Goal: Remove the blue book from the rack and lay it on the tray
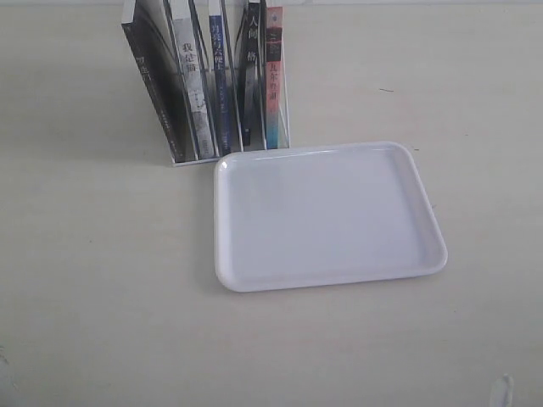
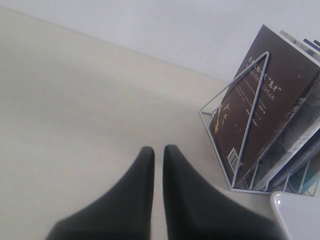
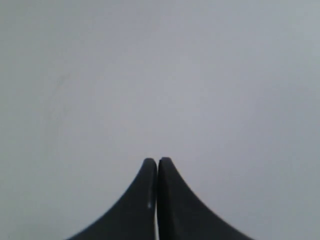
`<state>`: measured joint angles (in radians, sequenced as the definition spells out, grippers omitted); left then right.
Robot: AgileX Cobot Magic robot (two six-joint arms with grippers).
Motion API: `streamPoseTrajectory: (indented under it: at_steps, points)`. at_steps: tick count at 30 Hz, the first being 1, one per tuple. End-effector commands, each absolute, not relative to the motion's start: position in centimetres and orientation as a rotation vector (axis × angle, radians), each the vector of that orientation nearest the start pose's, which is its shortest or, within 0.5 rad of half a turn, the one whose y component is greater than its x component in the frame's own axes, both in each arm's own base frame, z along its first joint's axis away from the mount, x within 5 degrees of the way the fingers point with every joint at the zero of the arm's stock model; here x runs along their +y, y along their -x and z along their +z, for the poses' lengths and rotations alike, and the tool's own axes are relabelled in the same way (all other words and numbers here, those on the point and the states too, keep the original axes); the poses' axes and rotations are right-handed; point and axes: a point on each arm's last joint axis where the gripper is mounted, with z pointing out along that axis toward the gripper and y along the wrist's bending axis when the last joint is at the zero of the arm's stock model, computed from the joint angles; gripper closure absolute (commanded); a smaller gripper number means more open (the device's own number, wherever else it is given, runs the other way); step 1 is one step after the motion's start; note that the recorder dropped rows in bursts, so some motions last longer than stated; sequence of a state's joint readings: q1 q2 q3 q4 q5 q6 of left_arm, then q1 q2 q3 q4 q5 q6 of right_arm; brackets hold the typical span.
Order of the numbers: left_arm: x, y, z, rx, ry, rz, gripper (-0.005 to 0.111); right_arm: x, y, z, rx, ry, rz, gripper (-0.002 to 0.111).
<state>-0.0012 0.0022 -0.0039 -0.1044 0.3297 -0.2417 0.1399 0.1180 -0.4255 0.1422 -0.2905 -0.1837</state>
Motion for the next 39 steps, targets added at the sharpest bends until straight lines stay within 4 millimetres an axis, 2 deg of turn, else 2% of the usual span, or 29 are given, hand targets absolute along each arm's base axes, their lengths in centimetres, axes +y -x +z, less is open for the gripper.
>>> streamPoseTrajectory:
  at_steps: [1,4,6,9,13,18,21,28,34,37,39]
  points:
    - [-0.4,-5.4,18.4,1.791,0.279,-0.288,0.101,0.9,-5.1,38.5,1.329,0.195,0.024,0.108]
    - [-0.4,-5.4,18.4,1.791,0.275,-0.285,0.101,1.5,-7.8,38.3,1.593,0.257,0.043,0.108]
    - [-0.4,-5.4,18.4,1.791,0.275,-0.285,0.101,1.9,-9.1,38.3,1.651,0.278,0.056,0.108]
    - [-0.4,-5.4,18.4,1.791,0.275,-0.285,0.101,2.0,-10.2,38.5,1.628,0.264,0.064,0.108]
    - [-0.4,-5.4,18.4,1.791,0.275,-0.285,0.101,2.0,-10.7,39.0,1.571,0.229,0.081,0.108]
    - [-0.4,-5.4,18.4,1.791,0.275,-0.285,0.101,2.3,-10.6,39.6,1.529,0.083,0.273,0.108]
    - [-0.4,-5.4,18.4,1.791,0.275,-0.285,0.101,2.5,-11.4,39.2,1.561,0.059,0.31,0.108]
    - [-0.4,-5.4,18.4,1.791,0.275,-0.285,0.101,3.6,-15.3,36.4,1.798,0.05,0.38,0.108]
    - [-0.4,-5.4,18.4,1.791,0.275,-0.285,0.101,4.7,-19.6,32.2,2.066,0.049,0.424,0.108]
    - [-0.4,-5.4,18.4,1.791,0.275,-0.285,0.101,5.1,-20.6,31.0,2.124,0.051,0.457,0.108]
    - [-0.4,-5.4,18.4,1.791,0.275,-0.285,0.101,5.4,-20.7,31.1,2.109,0.081,0.476,0.108]
